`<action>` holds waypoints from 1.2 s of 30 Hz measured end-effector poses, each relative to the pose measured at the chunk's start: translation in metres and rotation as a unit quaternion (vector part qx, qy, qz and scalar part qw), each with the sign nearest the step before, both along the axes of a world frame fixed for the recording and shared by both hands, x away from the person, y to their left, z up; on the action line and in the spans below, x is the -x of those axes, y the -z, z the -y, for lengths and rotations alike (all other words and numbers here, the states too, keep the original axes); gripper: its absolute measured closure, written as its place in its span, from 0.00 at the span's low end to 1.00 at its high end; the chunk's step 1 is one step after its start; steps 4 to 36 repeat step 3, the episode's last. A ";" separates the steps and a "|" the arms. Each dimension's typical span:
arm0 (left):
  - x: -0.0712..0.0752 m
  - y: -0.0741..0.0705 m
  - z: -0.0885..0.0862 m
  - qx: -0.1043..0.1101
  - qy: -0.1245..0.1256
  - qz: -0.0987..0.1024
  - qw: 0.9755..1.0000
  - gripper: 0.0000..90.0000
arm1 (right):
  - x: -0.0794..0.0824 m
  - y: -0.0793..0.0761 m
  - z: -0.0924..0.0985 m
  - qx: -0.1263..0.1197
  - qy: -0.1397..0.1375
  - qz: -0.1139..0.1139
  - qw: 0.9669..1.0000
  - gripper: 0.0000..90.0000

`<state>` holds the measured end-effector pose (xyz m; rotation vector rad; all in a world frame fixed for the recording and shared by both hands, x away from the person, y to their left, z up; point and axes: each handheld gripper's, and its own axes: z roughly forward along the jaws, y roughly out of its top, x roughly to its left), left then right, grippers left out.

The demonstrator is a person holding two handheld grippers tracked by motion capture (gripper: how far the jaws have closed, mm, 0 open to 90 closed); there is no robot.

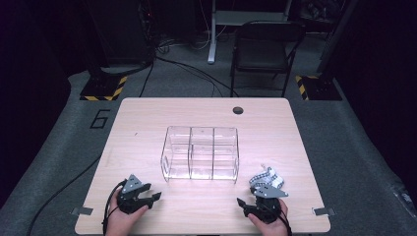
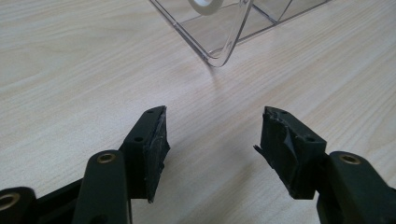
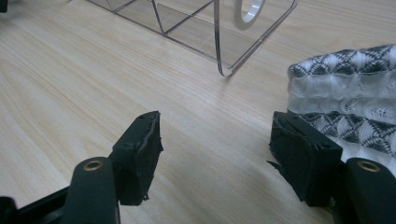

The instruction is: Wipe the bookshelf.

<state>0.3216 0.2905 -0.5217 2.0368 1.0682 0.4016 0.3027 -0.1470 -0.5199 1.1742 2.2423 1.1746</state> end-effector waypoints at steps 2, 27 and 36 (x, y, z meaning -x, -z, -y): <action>-0.001 0.000 0.000 -0.010 0.004 0.002 1.000 0.46 | 0.000 0.000 0.001 0.004 -0.005 -0.004 1.000 0.37; -0.001 0.000 0.000 -0.010 0.004 0.002 1.000 0.46 | 0.000 0.001 0.000 0.004 -0.004 -0.004 1.000 0.37; -0.001 0.000 0.000 -0.010 0.004 0.002 1.000 0.46 | 0.000 0.001 0.000 0.004 -0.004 -0.004 1.000 0.37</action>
